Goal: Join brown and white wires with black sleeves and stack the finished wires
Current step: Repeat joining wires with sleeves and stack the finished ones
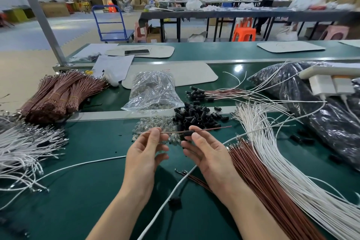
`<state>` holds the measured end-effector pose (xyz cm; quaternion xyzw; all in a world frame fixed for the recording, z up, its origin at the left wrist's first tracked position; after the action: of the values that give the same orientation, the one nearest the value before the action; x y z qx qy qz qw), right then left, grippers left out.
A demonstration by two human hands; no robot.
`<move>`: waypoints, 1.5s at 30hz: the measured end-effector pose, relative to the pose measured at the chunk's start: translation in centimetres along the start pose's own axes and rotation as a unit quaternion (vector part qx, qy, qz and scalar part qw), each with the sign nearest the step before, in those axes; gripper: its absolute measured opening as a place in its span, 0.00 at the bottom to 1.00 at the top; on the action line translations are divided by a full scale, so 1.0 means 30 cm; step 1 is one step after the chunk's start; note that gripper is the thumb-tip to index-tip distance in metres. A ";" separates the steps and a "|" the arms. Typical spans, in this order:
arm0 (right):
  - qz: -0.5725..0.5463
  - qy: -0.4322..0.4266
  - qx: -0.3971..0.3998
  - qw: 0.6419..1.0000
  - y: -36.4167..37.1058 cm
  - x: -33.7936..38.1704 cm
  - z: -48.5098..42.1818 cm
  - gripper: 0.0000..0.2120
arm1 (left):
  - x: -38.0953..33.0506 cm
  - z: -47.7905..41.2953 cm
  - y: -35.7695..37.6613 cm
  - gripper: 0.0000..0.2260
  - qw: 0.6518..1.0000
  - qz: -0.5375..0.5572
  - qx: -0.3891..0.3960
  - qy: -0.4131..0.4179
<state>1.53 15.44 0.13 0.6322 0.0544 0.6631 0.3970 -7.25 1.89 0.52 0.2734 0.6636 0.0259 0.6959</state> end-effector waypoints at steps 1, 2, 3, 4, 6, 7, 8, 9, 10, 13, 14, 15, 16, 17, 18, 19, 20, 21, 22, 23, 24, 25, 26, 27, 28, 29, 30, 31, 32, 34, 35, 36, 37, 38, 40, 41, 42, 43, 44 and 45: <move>0.012 0.002 0.010 1.000 0.010 -0.009 0.002 0.11 | 0.005 0.008 0.017 0.10 1.000 -0.014 0.023 0.000; 0.023 0.001 0.017 1.000 0.018 -0.015 0.003 0.11 | 0.011 0.017 0.034 0.10 0.999 -0.028 0.043 -0.001; 0.027 -0.003 0.018 0.999 0.022 -0.016 0.004 0.10 | 0.016 0.022 0.044 0.10 0.998 -0.036 0.054 -0.003; 0.025 -0.008 0.016 1.000 0.021 -0.013 0.004 0.10 | 0.017 0.023 0.047 0.10 0.998 -0.037 0.056 -0.004; 0.014 -0.012 0.006 1.000 0.011 0.000 0.002 0.10 | 0.011 0.014 0.032 0.12 0.999 -0.028 0.038 -0.001; 0.011 -0.012 0.002 1.000 0.005 0.005 0.001 0.10 | 0.006 0.009 0.022 0.12 0.999 -0.025 0.028 0.000; 0.010 -0.012 0.000 1.000 0.001 0.009 0.000 0.10 | 0.002 0.006 0.013 0.12 0.999 -0.024 0.023 0.002; 0.010 -0.011 0.000 1.000 0.000 0.009 0.000 0.10 | -0.001 0.005 0.010 0.11 0.999 -0.028 0.023 0.003; 0.013 -0.009 0.002 1.000 0.000 0.007 -0.001 0.10 | 0.000 0.007 0.009 0.09 0.999 -0.037 0.027 0.004; 0.033 -0.007 0.011 0.999 0.011 -0.006 0.002 0.10 | 0.015 0.021 0.033 0.05 0.994 -0.090 0.065 0.006; 0.043 -0.010 0.012 0.999 0.013 -0.007 0.004 0.11 | 0.021 0.027 0.042 0.04 0.991 -0.108 0.079 0.007; 0.054 -0.016 0.009 0.998 0.011 -0.002 0.005 0.11 | 0.025 0.032 0.048 0.05 0.988 -0.125 0.088 0.009; 0.064 -0.024 0.002 0.998 0.005 0.006 0.005 0.11 | 0.025 0.035 0.051 0.05 0.986 -0.140 0.092 0.014; 0.070 -0.035 -0.010 0.997 -0.006 0.020 0.004 0.11 | 0.021 0.035 0.051 0.05 0.984 -0.152 0.094 0.020; 0.075 -0.050 -0.027 0.996 -0.020 0.039 0.003 0.10 | 0.016 0.032 0.049 0.05 0.982 -0.164 0.094 0.027; 0.078 -0.068 -0.048 0.993 -0.038 0.063 0.004 0.09 | 0.011 0.027 0.045 0.06 0.979 -0.178 0.092 0.035; 0.080 -0.089 -0.069 0.990 -0.058 0.093 0.008 0.08 | 0.005 0.020 0.043 0.06 0.976 -0.195 0.092 0.044; 0.074 -0.111 -0.086 0.987 -0.079 0.126 0.016 0.07 | -0.002 0.014 0.048 0.06 0.971 -0.213 0.097 0.055; 0.058 -0.132 -0.102 0.984 -0.106 0.160 0.024 0.07 | -0.010 0.008 0.060 0.06 0.964 -0.233 0.106 0.068; 0.033 -0.150 -0.120 0.981 -0.139 0.195 0.035 0.07 | -0.018 0.002 0.085 0.06 0.955 -0.256 0.123 0.084; 0.003 -0.165 -0.144 0.976 -0.179 0.227 0.047 0.07 | -0.026 -0.004 0.122 0.06 0.944 -0.279 0.145 0.102; -0.033 -0.177 -0.173 0.968 -0.223 0.253 0.060 0.07 | -0.030 -0.009 0.170 0.05 0.929 -0.305 0.176 0.118; -0.069 -0.184 -0.203 0.959 -0.267 0.273 0.072 0.07 | -0.028 -0.015 0.228 0.05 0.910 -0.331 0.212 0.130; -0.102 -0.192 -0.230 0.949 -0.307 0.287 0.084 0.07 | -0.019 -0.023 0.293 0.05 0.888 -0.360 0.252 0.135; -0.127 -0.200 -0.254 0.938 -0.339 0.298 0.095 0.07 | -0.003 -0.031 0.360 0.05 0.864 -0.389 0.289 0.136; -0.142 -0.211 -0.276 0.927 -0.364 0.306 0.106 0.07 | 0.015 -0.042 0.424 0.06 0.839 -0.416 0.320 0.139; -0.150 -0.223 -0.297 0.916 -0.385 0.310 0.118 0.07 | 0.037 -0.055 0.484 0.08 0.816 -0.443 0.343 0.143; -0.150 -0.234 -0.317 0.907 -0.400 0.313 0.129 0.07 | 0.060 -0.072 0.539 0.10 0.794 -0.470 0.356 0.146; -0.143 -0.243 -0.333 0.900 -0.410 0.317 0.137 0.07 | 0.087 -0.090 0.588 0.13 0.777 -0.493 0.364 0.143; -0.130 -0.255 -0.354 0.890 -0.420 0.322 0.146 0.07 | 0.151 -0.120 0.668 0.18 0.755 -0.527 0.375 0.106; -0.129 -0.259 -0.363 0.886 -0.425 0.323 0.149 0.07 | 0.182 -0.130 0.699 0.20 0.744 -0.545 0.376 0.089; -0.131 -0.260 -0.370 0.882 -0.430 0.323 0.150 0.08 | 0.206 -0.139 0.726 0.20 0.732 -0.566 0.373 0.077; -0.135 -0.259 -0.374 0.880 -0.434 0.321 0.148 0.08 | 0.226 -0.148 0.748 0.20 0.723 -0.582 0.366 0.067; -0.140 -0.257 -0.377 0.879 -0.437 0.319 0.145 0.08 | 0.243 -0.153 0.766 0.20 0.720 -0.590 0.361 0.055; -0.151 -0.250 -0.380 0.877 -0.443 0.314 0.138 0.08 | 0.271 -0.164 0.791 0.21 0.722 -0.596 0.351 0.026; -0.155 -0.248 -0.380 0.877 -0.445 0.313 0.135 0.08 | 0.280 -0.170 0.796 0.21 0.728 -0.592 0.345 0.010; -0.158 -0.246 -0.380 0.878 -0.446 0.312 0.132 0.07 | 0.288 -0.174 0.797 0.18 0.737 -0.585 0.339 -0.008; -0.158 -0.244 -0.379 0.879 -0.446 0.312 0.129 0.08 | 0.293 -0.178 0.795 0.16 0.750 -0.572 0.332 -0.025; -0.158 -0.241 -0.379 0.880 -0.446 0.311 0.125 0.08 | 0.295 -0.182 0.790 0.16 0.766 -0.554 0.324 -0.043; -0.159 -0.239 -0.379 0.880 -0.447 0.311 0.124 0.08 | 0.294 -0.183 0.782 0.17 0.779 -0.537 0.316 -0.062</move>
<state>12.00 28.49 0.57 0.5553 -0.1982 0.3901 0.7072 -3.70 27.25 2.40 0.0779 0.6290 -0.5805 0.5112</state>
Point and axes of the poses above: each hand's wrist, its own z-axis away from the middle knuckle, its own y-axis out of the palm, x = y × z, the point moved 8 cm from there along -z, towards the middle knuckle, and after that the axes turned 6 degrees about y, right-handed, at the moved point
